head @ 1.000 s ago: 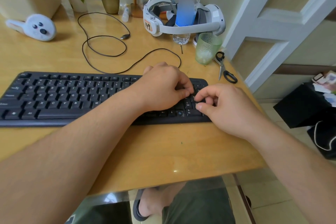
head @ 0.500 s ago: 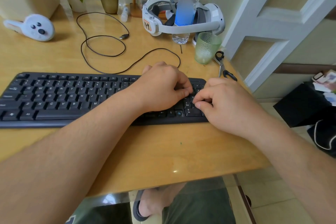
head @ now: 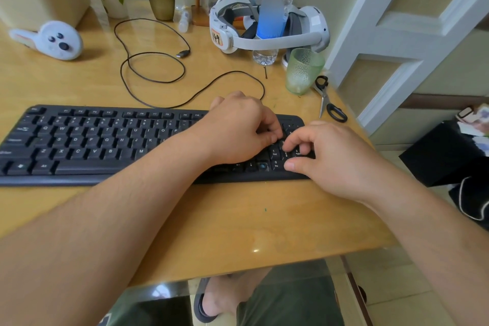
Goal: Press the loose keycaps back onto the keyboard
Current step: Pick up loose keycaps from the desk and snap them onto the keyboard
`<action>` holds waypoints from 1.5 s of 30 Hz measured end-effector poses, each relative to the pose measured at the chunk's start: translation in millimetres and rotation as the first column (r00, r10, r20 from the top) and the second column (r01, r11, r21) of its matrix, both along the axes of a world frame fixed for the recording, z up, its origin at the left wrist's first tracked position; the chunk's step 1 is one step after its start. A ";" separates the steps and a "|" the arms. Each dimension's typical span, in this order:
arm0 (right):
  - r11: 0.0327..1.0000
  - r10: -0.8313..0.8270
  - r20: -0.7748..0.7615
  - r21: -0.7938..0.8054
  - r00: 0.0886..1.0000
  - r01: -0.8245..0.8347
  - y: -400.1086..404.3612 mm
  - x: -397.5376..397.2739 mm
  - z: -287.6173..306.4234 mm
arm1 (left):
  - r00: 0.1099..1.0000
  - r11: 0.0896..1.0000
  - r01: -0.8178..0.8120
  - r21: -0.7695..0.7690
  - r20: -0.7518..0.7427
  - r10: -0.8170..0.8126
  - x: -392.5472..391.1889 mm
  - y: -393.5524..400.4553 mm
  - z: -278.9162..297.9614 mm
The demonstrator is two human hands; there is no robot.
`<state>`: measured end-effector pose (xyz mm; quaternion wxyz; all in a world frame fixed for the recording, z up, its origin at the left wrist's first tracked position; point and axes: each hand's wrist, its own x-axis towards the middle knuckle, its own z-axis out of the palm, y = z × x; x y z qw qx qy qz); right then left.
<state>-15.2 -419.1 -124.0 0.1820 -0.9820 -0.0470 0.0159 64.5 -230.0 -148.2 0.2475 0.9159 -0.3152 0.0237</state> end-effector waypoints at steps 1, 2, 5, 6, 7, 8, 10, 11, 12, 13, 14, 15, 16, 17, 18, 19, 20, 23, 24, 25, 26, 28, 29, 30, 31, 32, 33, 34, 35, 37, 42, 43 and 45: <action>1.000 -0.009 -0.022 -0.010 1.000 0.009 0.6 1.7 1.3 | 1.000 1.000 0.001 0.003 0.000 -0.001 -0.1 -0.4 -0.2; 1.000 -0.019 -0.046 -0.016 0.999 0.019 1.1 3.7 2.6 | 1.000 1.000 0.002 0.004 0.002 -0.002 -0.3 -0.7 -0.3; 0.999 -0.040 -0.094 -0.008 0.995 0.040 0.9 9.1 4.3 | 1.000 1.000 0.010 0.012 0.004 -0.010 -1.3 -1.0 -0.9; 0.999 -0.044 -0.097 0.000 0.994 0.044 0.5 9.4 3.9 | 1.000 1.000 0.015 0.014 0.005 -0.015 -1.8 -0.8 -0.8; 0.999 -0.046 -0.093 0.010 0.995 0.047 0.1 8.9 3.3 | 1.000 1.000 0.019 0.016 0.006 -0.019 -2.3 -0.7 -0.6; 0.999 -0.047 -0.083 0.017 0.995 0.049 -0.2 7.6 2.6 | 1.000 1.000 0.022 0.017 0.009 -0.022 -2.6 -0.4 -0.2; 0.999 -0.039 -0.044 0.011 0.998 0.039 -0.8 3.6 1.2 | 0.999 0.999 0.026 0.019 0.019 -0.026 -2.9 -0.5 -0.2; 1.000 -0.031 -0.018 0.000 0.999 0.031 -1.3 1.7 0.0 | 0.999 0.999 0.026 0.020 0.021 -0.027 -3.0 -0.5 -0.3; 1.000 -0.025 0.007 -0.008 1.000 0.025 -1.7 -0.4 -0.9 | 0.999 0.999 0.026 0.019 0.021 -0.027 -3.3 -0.7 -0.3; 1.000 -0.021 0.025 -0.012 0.999 0.022 -1.9 -1.8 -2.2 | 0.999 1.000 0.026 0.016 0.021 -0.027 -3.4 -1.0 -0.2; 1.000 -0.016 0.038 -0.015 0.999 0.016 -2.1 -3.4 -3.8 | 0.999 1.000 0.026 0.014 0.020 -0.026 -3.7 -1.2 0.0; 1.000 -0.009 0.045 -0.018 0.999 0.009 -2.6 -4.1 -5.7 | 0.999 1.000 0.027 0.015 0.019 -0.027 -3.9 -1.6 0.2; 1.000 -0.003 0.047 -0.015 0.999 0.003 -3.3 -4.4 -7.4 | 0.999 0.999 0.027 0.020 0.018 -0.028 -4.2 -2.0 0.3; 1.000 -0.002 0.043 -0.004 0.999 0.002 -4.0 -4.0 -8.9 | 0.999 0.999 0.027 0.027 0.017 -0.028 -4.5 -2.4 0.2; 1.000 -0.006 0.034 0.014 0.999 0.005 -4.4 -3.7 -9.7 | 0.999 0.999 0.026 0.033 0.018 -0.027 -5.0 -2.5 0.2; 1.000 -0.010 0.024 0.029 1.000 0.009 -4.7 -3.1 -10.2 | 0.999 0.999 0.024 0.036 0.022 -0.025 -5.4 -2.7 0.1; 0.999 -0.010 0.021 0.036 1.000 0.009 -5.4 -3.0 -10.6 | 0.999 0.999 0.022 0.036 0.030 -0.023 -5.8 -2.5 0.2; 0.999 0.000 0.035 0.043 0.999 -0.001 -6.1 -4.2 -12.3 | 0.999 0.997 0.020 0.070 0.043 -0.024 -6.7 -2.2 1.8; 0.999 0.001 0.041 0.049 0.999 -0.003 -6.1 -4.9 -12.6 | 0.999 0.996 0.022 0.090 0.038 -0.026 -7.1 -2.2 2.9; 0.999 0.002 0.045 0.053 0.999 -0.004 -6.1 -5.3 -13.1 | 0.999 0.994 0.025 0.107 0.031 -0.028 -7.3 -2.0 4.0; 0.999 0.003 0.053 0.053 0.999 -0.006 -6.2 -5.5 -13.6 | 0.999 0.993 0.027 0.119 0.029 -0.031 -7.4 -1.7 4.9; 0.999 0.006 0.068 0.040 0.998 -0.009 -6.9 -5.4 -14.7 | 0.999 0.992 0.031 0.119 0.040 -0.036 -7.4 -1.1 5.8; 1.000 0.009 0.067 0.027 0.998 -0.011 -6.6 -5.4 -14.8 | 0.998 0.994 0.032 0.109 0.042 -0.037 -7.8 -0.9 5.9; 1.000 0.014 0.063 0.011 0.998 -0.014 -6.5 -6.4 -14.5 | 0.999 0.995 0.033 0.094 0.039 -0.037 -7.9 -0.5 6.0; 1.000 0.018 0.054 0.000 0.998 -0.018 -6.2 -6.7 -14.4 | 0.999 0.997 0.033 0.077 0.036 -0.036 -7.8 -0.7 5.9; 1.000 0.020 0.046 0.000 0.999 -0.020 -6.5 -6.8 -13.9 | 0.999 0.998 0.031 0.057 0.032 -0.033 -7.8 -0.8 5.8; 1.000 0.021 0.036 0.011 0.999 -0.021 -7.0 -6.3 -12.9 | 0.999 0.999 0.028 0.039 0.030 -0.030 -7.7 -1.2 5.8; 0.999 0.021 0.025 0.025 0.999 -0.021 -7.2 -5.1 -11.0 | 0.999 0.999 0.026 0.025 0.027 -0.027 -7.2 -1.4 5.6; 0.999 0.020 0.014 0.036 1.000 -0.021 -7.0 -3.4 -8.4 | 0.999 1.000 0.024 0.018 0.024 -0.025 -6.5 -1.6 5.2; 0.999 0.028 0.000 0.029 1.000 -0.028 -7.1 2.0 -2.2 | 1.000 1.000 0.019 0.011 0.016 -0.019 -5.4 -1.5 4.8; 0.977 0.102 0.031 -0.190 0.994 -0.095 -2.7 8.2 6.6 | 1.000 1.000 0.004 -0.009 0.020 -0.004 -4.0 0.2 4.8; 0.960 0.117 0.044 -0.262 0.992 -0.101 -0.9 7.6 6.6 | 1.000 1.000 0.003 -0.009 0.021 -0.003 -4.0 0.1 4.7; 0.921 0.142 0.068 -0.375 0.987 -0.106 2.5 5.9 7.1 | 1.000 1.000 0.006 -0.011 0.029 -0.006 -4.5 -0.4 4.1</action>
